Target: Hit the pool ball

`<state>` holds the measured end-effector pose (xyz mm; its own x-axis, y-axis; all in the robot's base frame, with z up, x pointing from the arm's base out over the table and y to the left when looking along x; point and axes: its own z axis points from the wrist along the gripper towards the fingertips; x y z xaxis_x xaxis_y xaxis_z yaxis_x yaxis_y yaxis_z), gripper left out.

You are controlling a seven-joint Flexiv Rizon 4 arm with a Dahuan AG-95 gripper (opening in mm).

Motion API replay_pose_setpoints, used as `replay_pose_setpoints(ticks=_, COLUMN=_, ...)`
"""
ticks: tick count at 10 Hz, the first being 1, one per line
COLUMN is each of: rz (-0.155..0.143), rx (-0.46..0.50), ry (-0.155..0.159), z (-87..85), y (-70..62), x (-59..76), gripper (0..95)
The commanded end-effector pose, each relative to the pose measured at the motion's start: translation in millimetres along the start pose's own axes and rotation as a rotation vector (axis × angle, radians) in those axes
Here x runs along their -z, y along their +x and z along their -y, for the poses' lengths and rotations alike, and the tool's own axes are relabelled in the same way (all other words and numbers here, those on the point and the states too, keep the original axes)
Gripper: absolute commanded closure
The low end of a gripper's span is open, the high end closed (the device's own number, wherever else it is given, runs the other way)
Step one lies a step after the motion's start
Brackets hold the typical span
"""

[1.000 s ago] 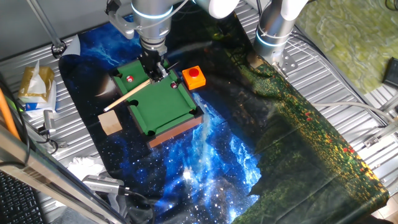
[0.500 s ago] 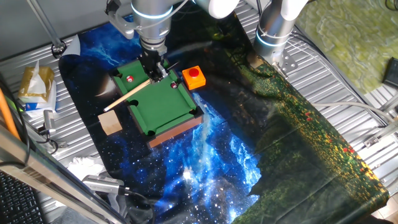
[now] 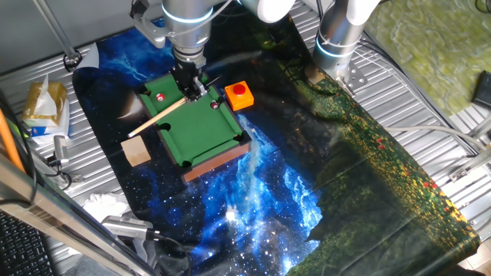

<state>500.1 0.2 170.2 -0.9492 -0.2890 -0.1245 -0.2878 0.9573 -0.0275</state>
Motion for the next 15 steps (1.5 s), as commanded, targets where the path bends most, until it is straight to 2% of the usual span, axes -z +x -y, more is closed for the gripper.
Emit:
replay_pose_setpoints(ticks=1, rz=0.0, rx=-0.001, ry=-0.002, z=-0.5, y=0.2, x=1.6, gripper=0.0)
replay_pose_setpoints(ticks=7, rz=-0.002, rx=0.013, ry=0.003, z=-0.6, y=0.2, x=2.1, gripper=0.0)
replay_pose_setpoints(ticks=10, rz=-0.011, rx=0.077, ry=0.025, z=-0.3, y=0.4, x=2.1, gripper=0.0)
replay_pose_setpoints(ticks=11, rz=-0.01, rx=0.089, ry=0.025, z=1.2, y=1.4, x=1.5, gripper=19.0)
replay_pose_setpoints(ticks=15, rz=0.005, rx=0.117, ry=0.019, z=16.8, y=11.1, x=-11.2, gripper=19.0)
